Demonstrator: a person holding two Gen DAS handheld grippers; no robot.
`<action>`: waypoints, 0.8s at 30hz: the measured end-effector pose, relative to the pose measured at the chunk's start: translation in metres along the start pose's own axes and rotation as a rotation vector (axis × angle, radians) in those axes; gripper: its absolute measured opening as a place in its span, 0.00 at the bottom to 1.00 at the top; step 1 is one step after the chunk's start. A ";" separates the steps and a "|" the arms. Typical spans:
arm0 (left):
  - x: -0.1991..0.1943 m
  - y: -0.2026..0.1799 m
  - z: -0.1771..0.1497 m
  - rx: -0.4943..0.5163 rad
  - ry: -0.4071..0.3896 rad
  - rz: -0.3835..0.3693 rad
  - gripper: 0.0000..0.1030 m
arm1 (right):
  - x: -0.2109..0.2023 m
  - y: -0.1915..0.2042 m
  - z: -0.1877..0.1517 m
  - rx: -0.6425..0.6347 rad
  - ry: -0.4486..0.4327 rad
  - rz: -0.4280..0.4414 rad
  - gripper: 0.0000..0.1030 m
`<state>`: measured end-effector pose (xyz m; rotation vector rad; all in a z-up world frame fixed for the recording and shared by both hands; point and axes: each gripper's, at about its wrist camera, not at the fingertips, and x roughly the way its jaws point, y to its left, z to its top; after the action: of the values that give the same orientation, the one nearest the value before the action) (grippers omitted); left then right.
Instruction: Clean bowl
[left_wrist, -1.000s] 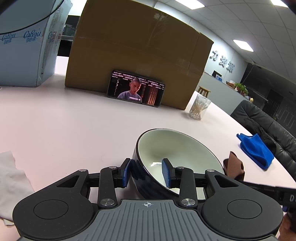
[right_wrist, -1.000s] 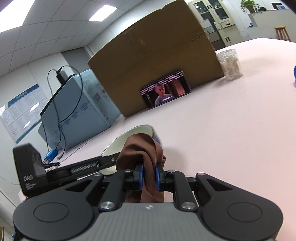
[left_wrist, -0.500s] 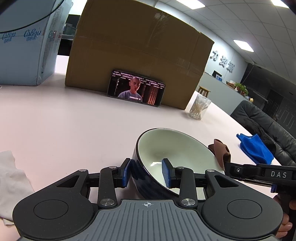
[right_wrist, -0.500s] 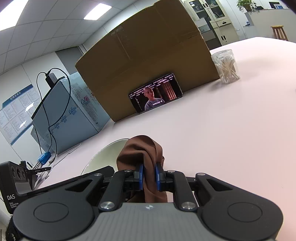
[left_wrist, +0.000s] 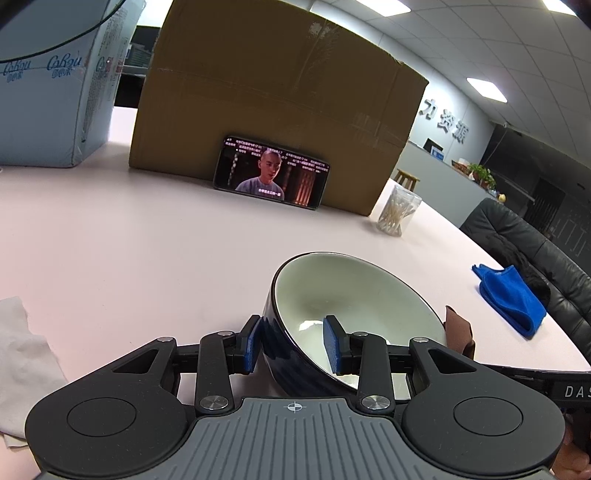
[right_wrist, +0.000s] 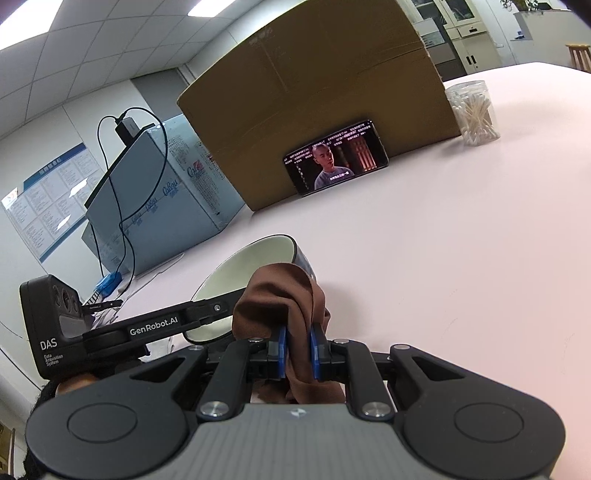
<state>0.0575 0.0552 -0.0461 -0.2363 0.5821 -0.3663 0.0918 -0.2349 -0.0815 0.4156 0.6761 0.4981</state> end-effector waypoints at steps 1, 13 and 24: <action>0.000 0.000 0.000 0.000 0.000 0.000 0.32 | 0.000 -0.001 0.001 0.004 -0.005 -0.005 0.16; 0.001 0.000 0.001 0.002 0.000 0.003 0.32 | 0.017 -0.004 0.019 -0.002 -0.067 -0.063 0.15; 0.003 0.000 0.001 0.006 0.011 0.009 0.32 | 0.002 0.004 0.004 -0.022 -0.024 -0.029 0.15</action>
<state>0.0603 0.0544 -0.0470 -0.2259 0.5922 -0.3605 0.0946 -0.2318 -0.0772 0.3897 0.6516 0.4721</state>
